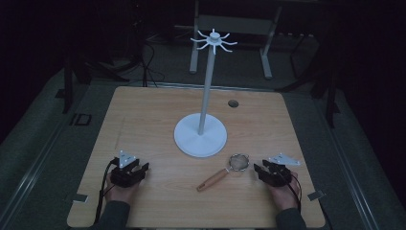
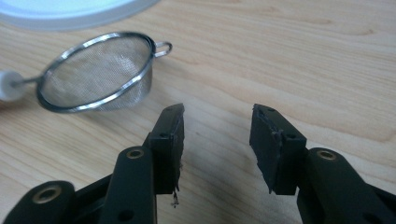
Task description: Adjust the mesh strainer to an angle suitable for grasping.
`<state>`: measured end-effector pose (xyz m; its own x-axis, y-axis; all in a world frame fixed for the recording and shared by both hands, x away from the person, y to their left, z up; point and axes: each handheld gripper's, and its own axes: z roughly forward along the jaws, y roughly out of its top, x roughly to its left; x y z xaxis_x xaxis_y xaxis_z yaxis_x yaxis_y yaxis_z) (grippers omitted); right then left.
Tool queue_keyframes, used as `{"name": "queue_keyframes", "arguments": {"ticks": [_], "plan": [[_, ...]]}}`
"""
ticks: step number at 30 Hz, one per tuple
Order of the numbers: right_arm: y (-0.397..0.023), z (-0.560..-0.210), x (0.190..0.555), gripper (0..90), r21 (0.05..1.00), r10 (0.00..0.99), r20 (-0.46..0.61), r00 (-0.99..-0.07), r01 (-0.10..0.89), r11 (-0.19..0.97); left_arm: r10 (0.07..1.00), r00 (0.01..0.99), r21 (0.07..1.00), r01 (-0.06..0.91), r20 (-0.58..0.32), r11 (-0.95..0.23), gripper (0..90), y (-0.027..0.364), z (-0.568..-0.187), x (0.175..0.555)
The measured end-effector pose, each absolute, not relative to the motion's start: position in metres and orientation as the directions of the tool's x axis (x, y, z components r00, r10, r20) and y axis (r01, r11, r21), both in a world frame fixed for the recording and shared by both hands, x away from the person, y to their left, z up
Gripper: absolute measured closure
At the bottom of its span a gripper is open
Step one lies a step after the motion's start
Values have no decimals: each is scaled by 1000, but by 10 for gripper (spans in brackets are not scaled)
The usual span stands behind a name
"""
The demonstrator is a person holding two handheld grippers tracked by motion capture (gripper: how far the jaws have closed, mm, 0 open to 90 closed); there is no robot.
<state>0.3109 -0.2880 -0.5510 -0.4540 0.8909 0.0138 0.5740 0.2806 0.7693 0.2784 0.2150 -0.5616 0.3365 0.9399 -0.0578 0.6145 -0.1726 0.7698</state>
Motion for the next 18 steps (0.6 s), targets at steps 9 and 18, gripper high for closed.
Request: {"name": "queue_keyframes", "arguments": {"ticks": [9,18], "plan": [[-278,-534,311,651,799,854,6,-520,516,308,930,363,768,612,-59,-190,534,214,-561,273],[-254,-515,314,900,809,795,-48,-604,443,386,927,369,768,611,-63,-191,533,216,-560,273]]}}
